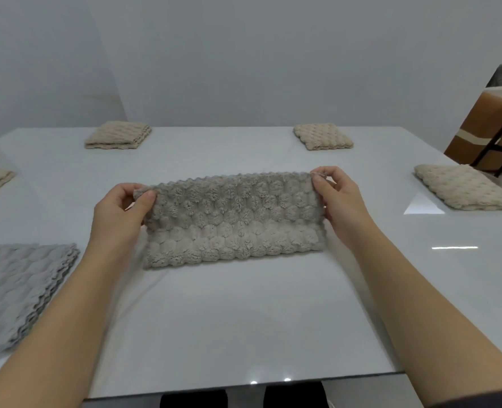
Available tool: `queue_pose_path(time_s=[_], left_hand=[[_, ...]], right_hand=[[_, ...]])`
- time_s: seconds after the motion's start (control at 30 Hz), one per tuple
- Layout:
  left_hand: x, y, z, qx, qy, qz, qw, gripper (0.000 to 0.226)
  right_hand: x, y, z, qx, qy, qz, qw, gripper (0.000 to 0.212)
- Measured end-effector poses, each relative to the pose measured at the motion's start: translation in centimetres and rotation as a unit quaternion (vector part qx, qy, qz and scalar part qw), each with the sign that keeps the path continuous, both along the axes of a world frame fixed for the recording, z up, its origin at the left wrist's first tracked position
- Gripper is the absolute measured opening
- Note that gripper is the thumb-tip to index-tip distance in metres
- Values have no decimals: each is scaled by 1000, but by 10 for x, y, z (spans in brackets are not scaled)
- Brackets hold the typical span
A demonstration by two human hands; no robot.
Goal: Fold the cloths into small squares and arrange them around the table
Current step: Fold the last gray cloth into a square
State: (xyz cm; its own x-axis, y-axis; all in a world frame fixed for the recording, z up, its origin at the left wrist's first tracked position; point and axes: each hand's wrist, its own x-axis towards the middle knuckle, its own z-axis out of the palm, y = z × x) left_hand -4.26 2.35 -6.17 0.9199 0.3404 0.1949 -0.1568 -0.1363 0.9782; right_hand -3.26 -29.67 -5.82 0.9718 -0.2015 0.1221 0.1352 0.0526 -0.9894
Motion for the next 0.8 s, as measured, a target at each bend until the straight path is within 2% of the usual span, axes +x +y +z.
queue_pose_path(time_s=[0.07, 0.2, 0.3, 0.4, 0.53, 0.63, 0.7, 0.8], left_hand=[[-6, -2, 6, 14, -11, 4, 1000, 16], [-27, -9, 21, 153, -30, 63, 986, 8], [-37, -12, 34, 220, -18, 88, 971, 10], [-21, -13, 27, 310, 36, 66, 948, 11], [11, -22, -9, 444, 104, 58, 888, 16], [25, -30, -21, 513, 71, 79, 852, 20], [37, -31, -23, 528, 47, 91, 843, 19], [53, -33, -26, 535, 39, 98, 838, 13]], right_hand=[[-8, 6, 6, -81, -41, -71, 993, 11], [-34, 12, 21, -187, -101, -151, 965, 6], [-47, 3, 35, -234, -71, -153, 957, 8], [-36, -5, 31, -325, -16, -140, 935, 11], [-4, -4, -9, -438, 62, -119, 889, 14], [13, -2, -30, -520, 50, -143, 841, 18], [24, -2, -34, -552, 20, -164, 817, 19], [38, -1, -35, -591, 29, -166, 788, 19]])
